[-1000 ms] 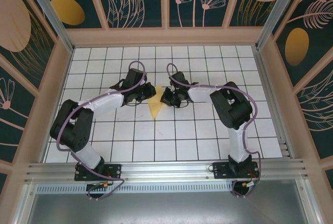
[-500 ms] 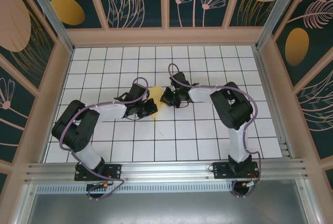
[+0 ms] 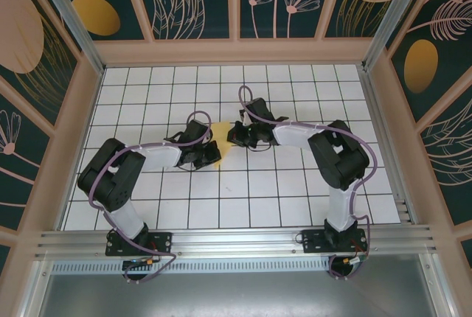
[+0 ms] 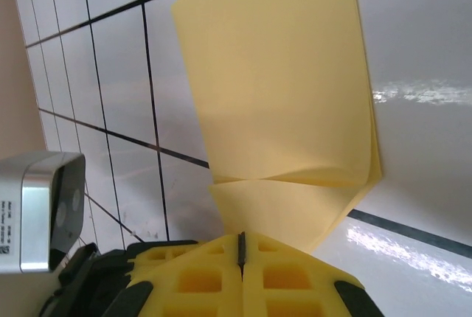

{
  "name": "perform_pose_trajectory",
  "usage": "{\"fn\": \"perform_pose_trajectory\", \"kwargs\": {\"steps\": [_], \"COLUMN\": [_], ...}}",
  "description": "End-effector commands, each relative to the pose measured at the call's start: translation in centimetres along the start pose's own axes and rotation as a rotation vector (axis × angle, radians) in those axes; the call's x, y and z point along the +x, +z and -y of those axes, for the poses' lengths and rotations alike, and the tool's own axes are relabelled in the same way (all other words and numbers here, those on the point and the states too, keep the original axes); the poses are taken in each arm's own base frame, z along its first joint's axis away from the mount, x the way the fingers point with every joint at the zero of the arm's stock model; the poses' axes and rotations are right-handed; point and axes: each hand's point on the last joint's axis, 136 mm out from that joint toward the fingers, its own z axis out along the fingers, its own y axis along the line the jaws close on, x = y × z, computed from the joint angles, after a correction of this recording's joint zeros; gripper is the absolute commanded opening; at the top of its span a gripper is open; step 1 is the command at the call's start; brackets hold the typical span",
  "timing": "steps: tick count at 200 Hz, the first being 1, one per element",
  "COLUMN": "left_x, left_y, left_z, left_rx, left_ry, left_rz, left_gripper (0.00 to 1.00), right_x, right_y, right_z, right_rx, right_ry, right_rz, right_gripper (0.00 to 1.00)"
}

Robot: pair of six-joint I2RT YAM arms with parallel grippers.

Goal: Fold a paper plane with a square sheet of paper (pick it up from the middle)
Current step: Third fold the triangle at the center of the table.

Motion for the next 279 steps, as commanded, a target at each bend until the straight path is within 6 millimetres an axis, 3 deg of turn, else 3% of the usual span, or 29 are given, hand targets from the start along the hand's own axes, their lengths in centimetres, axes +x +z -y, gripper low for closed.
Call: {"fn": "perform_pose_trajectory", "kwargs": {"steps": [1, 98, 142, 233, 246, 279], "left_x": [0.4, 0.7, 1.1, 2.0, 1.9, 1.7], "left_y": [0.6, 0.6, 0.6, 0.5, 0.5, 0.5], "left_z": [-1.3, -2.5, -3.0, -4.4, -4.2, -3.7], "left_rx": [-0.061, -0.101, -0.123, -0.164, -0.16, -0.146], "left_ry": [0.0, -0.021, -0.02, -0.023, -0.018, -0.011], "left_rz": [-0.011, -0.011, -0.023, -0.045, -0.043, -0.041], "left_gripper": [0.0, 0.0, 0.0, 0.0, 0.0, 0.0], "right_x": [1.6, 2.7, 2.2, -2.0, -4.0, -6.0], "right_y": [0.8, 3.3, 3.7, 2.4, 1.3, -0.9], "right_z": [0.1, 2.3, 3.5, 6.6, 7.7, 5.4], "right_rx": [0.002, 0.062, 0.115, 0.135, 0.148, 0.131], "right_ry": [-0.053, -0.036, -0.039, -0.039, -0.016, -0.062], "right_rz": [-0.064, -0.136, -0.133, -0.072, -0.035, 0.036], "right_gripper": [0.01, 0.0, 0.0, 0.0, 0.0, 0.0]}}
